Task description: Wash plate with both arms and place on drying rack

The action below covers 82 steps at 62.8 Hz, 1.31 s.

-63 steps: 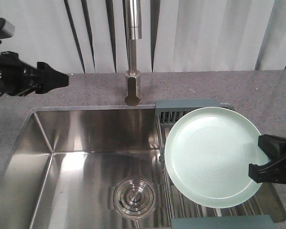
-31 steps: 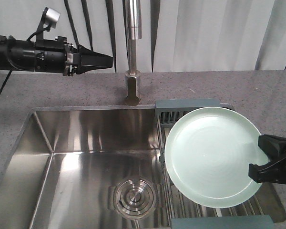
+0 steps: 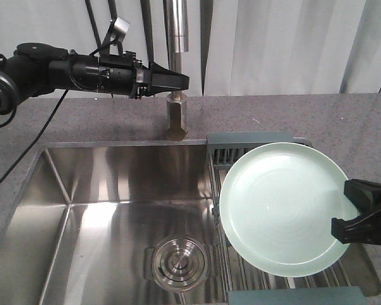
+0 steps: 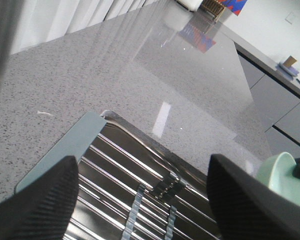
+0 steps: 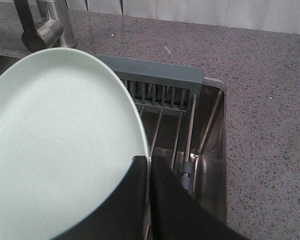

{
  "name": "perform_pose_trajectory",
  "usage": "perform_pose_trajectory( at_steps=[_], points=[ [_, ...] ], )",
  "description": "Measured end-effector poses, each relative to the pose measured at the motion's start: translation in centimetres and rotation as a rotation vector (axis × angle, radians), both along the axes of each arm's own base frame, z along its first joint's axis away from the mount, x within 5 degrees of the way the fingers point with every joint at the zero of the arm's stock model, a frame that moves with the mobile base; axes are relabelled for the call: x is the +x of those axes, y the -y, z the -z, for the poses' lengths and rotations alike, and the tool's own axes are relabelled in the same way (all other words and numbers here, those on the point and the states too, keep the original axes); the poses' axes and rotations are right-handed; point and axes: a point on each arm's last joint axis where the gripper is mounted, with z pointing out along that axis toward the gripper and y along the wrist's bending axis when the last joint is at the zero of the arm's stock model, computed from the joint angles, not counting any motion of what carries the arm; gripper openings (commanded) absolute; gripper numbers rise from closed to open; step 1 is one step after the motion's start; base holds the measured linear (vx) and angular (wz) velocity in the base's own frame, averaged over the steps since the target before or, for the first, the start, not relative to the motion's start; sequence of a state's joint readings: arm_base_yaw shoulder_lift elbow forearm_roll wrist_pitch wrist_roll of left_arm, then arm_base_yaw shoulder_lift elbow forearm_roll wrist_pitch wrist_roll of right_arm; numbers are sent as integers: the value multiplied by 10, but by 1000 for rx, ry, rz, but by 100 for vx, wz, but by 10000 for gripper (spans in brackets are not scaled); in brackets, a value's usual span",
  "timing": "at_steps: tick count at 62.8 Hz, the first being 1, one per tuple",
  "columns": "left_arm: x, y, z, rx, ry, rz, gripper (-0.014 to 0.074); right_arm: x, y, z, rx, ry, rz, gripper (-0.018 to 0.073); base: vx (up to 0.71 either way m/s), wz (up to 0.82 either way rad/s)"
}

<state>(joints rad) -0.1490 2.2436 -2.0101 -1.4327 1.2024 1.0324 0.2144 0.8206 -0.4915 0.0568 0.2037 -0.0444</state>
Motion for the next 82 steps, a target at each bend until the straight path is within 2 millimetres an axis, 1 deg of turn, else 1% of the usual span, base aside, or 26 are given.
perform_pose_trajectory(
  at_steps=[17,51,67,74,82],
  points=[
    [13,8,11,-5,-13,6,521,0,0,0,0,0,0,-8,0,0],
    [21,10,39,6,-87,10,521,0,0,0,0,0,0,-8,0,0],
    [21,10,39,2,-142,0,521,0,0,0,0,0,0,-8,0,0],
    [19,15,41,23,-151,8,521,0,0,0,0,0,0,-8,0,0],
    [15,20,36,74,-128,16,521,0,0,0,0,0,0,-8,0,0]
  ],
)
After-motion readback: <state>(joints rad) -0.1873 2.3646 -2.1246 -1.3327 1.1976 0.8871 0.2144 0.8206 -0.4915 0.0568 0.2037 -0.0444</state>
